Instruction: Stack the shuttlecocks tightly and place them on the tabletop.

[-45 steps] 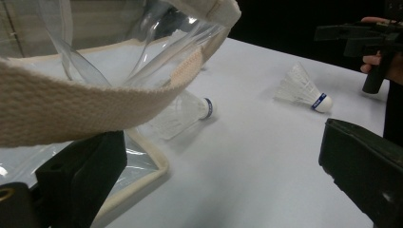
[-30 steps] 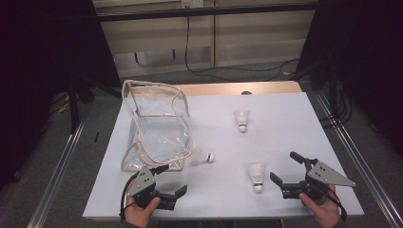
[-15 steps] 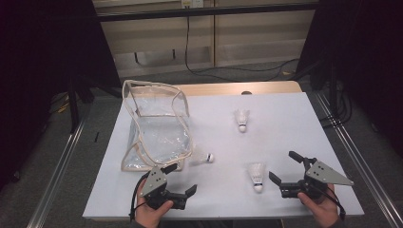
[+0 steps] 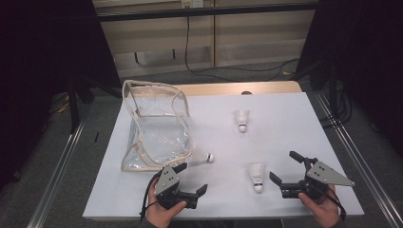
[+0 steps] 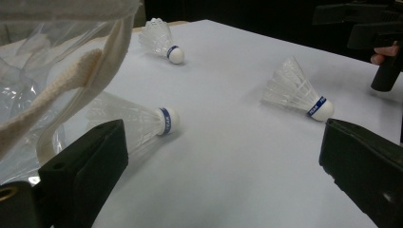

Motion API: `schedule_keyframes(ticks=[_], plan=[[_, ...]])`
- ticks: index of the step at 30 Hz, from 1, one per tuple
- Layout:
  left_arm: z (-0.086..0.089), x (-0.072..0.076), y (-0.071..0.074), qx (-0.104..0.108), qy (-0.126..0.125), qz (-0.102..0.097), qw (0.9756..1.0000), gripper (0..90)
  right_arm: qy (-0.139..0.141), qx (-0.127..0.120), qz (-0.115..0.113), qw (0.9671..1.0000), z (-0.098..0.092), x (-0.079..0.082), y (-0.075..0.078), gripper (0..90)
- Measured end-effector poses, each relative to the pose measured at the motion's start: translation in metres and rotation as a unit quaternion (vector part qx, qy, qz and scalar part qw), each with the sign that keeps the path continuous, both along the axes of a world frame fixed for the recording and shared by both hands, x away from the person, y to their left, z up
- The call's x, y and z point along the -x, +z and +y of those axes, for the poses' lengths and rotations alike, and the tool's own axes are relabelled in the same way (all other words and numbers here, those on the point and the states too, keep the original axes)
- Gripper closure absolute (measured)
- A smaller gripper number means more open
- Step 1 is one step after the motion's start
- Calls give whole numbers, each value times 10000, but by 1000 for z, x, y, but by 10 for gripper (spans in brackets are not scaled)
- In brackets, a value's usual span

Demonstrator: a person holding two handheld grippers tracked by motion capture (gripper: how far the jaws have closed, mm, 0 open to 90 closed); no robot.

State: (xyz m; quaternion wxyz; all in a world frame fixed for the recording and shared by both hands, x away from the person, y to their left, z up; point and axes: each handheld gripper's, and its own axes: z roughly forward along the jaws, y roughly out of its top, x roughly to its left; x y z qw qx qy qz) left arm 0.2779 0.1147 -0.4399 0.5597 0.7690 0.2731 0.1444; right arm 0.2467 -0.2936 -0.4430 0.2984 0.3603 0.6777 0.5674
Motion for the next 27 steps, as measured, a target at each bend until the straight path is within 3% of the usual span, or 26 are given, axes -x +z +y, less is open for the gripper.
schedule_keyframes(ticks=[5,22,27], plan=[[-5,-1,-1,0,65,25,10000,23,-3,2,4,10000,0,0,0,0],[-31,-8,-5,-374,166,66,9991,25,-16,16,-23,10000,0,1,1,0],[-38,-11,-6,-369,263,76,9989,26,20,49,-38,10000,1,2,1,0]])
